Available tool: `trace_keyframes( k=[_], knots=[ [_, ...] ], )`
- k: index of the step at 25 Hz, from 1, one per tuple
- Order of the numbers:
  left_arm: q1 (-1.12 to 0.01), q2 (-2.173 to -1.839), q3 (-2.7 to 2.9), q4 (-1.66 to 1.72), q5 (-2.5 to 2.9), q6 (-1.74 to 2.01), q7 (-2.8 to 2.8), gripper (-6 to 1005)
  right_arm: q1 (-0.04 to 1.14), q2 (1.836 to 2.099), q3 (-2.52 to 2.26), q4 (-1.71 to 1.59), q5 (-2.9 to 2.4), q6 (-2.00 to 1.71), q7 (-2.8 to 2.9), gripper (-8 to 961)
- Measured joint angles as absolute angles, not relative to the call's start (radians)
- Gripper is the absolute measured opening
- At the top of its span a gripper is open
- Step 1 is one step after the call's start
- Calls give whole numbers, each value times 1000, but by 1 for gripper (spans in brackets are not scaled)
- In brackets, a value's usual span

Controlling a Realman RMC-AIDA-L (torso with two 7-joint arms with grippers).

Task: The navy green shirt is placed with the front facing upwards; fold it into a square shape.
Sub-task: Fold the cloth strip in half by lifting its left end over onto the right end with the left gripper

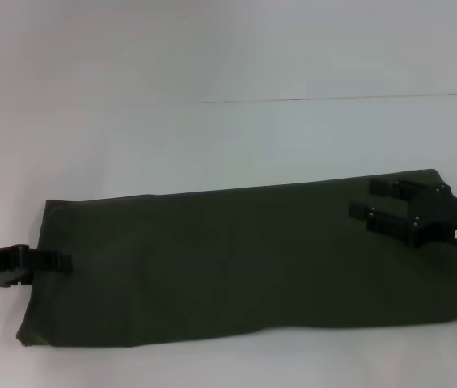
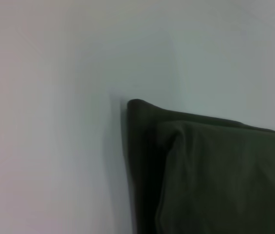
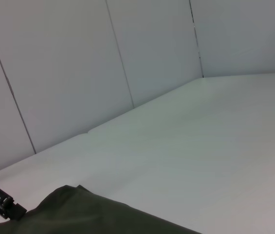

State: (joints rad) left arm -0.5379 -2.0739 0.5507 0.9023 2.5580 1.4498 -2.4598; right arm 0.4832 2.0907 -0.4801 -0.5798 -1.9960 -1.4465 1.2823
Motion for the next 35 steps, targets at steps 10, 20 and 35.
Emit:
trace_keyframes(
  k=[10,20,35],
  knots=[
    [-537,-2071,545,911,2561,1451,-2460,763,483,2091,-480,-580,-1997,-1448,1284,660],
    [-538,-2067,543,934,2563,1455,-2466,762,484,2091,-480,-580,-1997,-1447,1289,659],
    [-539,-2068,550,907,2566,1436,-2463,760,491,2090,-480,-580,-1997,-1442,1284,659]
  ],
)
